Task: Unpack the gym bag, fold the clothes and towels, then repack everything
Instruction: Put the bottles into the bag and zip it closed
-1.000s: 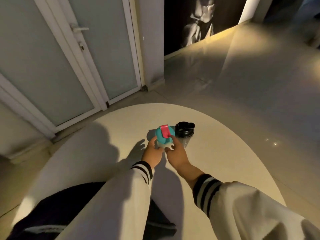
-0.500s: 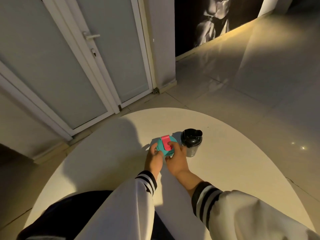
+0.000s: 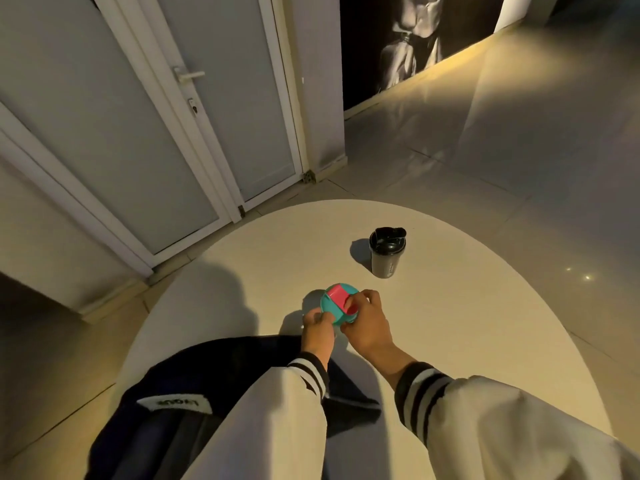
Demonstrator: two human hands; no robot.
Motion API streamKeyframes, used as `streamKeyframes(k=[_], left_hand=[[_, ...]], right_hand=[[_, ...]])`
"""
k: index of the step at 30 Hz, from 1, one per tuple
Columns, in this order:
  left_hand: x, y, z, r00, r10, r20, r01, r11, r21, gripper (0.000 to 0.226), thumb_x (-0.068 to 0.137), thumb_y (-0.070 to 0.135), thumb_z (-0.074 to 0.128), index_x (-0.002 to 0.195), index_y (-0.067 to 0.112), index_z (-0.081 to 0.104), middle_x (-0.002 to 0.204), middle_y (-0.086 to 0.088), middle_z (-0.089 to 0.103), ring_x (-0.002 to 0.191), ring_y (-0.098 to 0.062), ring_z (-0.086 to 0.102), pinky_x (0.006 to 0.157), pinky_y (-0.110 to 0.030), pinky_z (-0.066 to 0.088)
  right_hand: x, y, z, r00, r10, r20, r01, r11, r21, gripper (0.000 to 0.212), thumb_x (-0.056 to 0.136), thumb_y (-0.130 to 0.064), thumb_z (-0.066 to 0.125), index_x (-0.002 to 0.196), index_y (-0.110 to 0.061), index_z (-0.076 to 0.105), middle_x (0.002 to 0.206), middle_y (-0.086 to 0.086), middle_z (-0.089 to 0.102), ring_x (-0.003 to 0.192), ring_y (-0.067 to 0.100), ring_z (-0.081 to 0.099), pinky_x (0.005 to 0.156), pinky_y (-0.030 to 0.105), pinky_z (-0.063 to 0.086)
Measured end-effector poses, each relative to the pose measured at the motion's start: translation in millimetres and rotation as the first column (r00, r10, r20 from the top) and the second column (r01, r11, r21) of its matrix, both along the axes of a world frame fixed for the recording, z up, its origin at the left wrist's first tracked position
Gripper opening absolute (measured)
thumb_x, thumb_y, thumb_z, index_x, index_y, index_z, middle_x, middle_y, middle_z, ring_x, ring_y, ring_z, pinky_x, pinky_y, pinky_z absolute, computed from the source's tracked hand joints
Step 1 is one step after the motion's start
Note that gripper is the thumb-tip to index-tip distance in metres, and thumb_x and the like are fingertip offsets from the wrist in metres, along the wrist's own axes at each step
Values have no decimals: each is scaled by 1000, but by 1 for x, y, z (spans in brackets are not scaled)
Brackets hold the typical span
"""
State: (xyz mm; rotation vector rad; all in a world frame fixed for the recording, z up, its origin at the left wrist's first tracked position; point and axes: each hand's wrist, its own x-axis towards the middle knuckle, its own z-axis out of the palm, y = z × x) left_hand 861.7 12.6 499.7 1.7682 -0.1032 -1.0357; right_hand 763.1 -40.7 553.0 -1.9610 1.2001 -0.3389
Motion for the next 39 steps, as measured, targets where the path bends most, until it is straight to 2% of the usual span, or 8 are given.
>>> streamKeyframes(k=[3, 7, 10, 17, 25, 31, 36, 39], left_hand=[[-20, 39, 23, 998, -60, 6, 60, 998, 26, 33, 94, 25, 53, 126, 19, 53, 103, -9, 65, 92, -25, 63, 91, -45, 52], [-48, 95, 34, 988, -151, 42, 150, 988, 26, 32, 84, 41, 56, 114, 31, 55, 108, -6, 68, 101, -26, 66, 99, -49, 52], [-61, 129, 37, 974, -216, 71, 216, 976, 3, 30, 90, 32, 62, 119, 28, 57, 106, -5, 70, 100, -24, 67, 98, -47, 53], [-74, 185, 70, 939, -302, 164, 311, 950, -30, 22, 102, 13, 54, 123, 20, 56, 105, 1, 66, 99, -18, 67, 71, -18, 49], [-81, 229, 68, 828, -409, 384, 376, 912, 162, 32, 98, 13, 55, 103, 44, 58, 128, 2, 61, 125, -24, 54, 106, -35, 45], [-79, 249, 57, 815, -452, 362, 233, 829, 509, 45, 93, 27, 64, 133, 43, 51, 163, -4, 8, 148, -33, 12, 122, -42, 21], [-68, 245, 47, 744, -545, 387, 266, 773, 576, 57, 90, 34, 65, 142, 42, 42, 150, -1, 43, 139, -30, 38, 116, -48, 32], [-62, 238, 46, 781, -485, 393, 198, 790, 580, 71, 88, 31, 68, 149, 35, 31, 150, -4, 43, 139, -30, 40, 116, -47, 31]], right_hand=[[-15, 27, 9, 995, 30, -98, -33, 999, -36, 53, 77, -29, 80, 122, -14, 56, 140, 10, 46, 121, 31, 53, 97, 35, 43], [-44, 72, 22, 995, -12, -101, 5, 997, -76, 42, 77, -36, 76, 98, -27, 40, 103, -7, 49, 97, 30, 49, 72, 32, 27], [-64, 101, 29, 993, -31, -115, 17, 993, -118, 45, 78, -36, 77, 94, -26, 37, 100, -10, 42, 95, 27, 40, 69, 32, 27], [-91, 156, 32, 991, -126, 44, 128, 991, -32, 46, 74, -33, 84, 96, -17, 46, 97, -3, 51, 91, 26, 50, 67, 31, 40], [-102, 201, 33, 985, -129, 116, 134, 990, -35, 39, 80, -22, 81, 88, -17, 43, 101, 2, 51, 86, 25, 53, 74, 36, 48], [-123, 219, 15, 936, -280, 214, 262, 959, 110, 36, 82, -12, 77, 95, -21, 45, 103, -3, 50, 94, 23, 56, 82, 41, 54], [-132, 214, 8, 922, -275, 272, 237, 957, 165, 39, 83, -13, 76, 100, -28, 45, 107, -8, 51, 96, 15, 57, 82, 37, 55], [-125, 211, 4, 911, -263, 318, 210, 959, 193, 40, 83, -13, 76, 102, -29, 45, 113, -7, 51, 102, 14, 57, 82, 33, 56]])
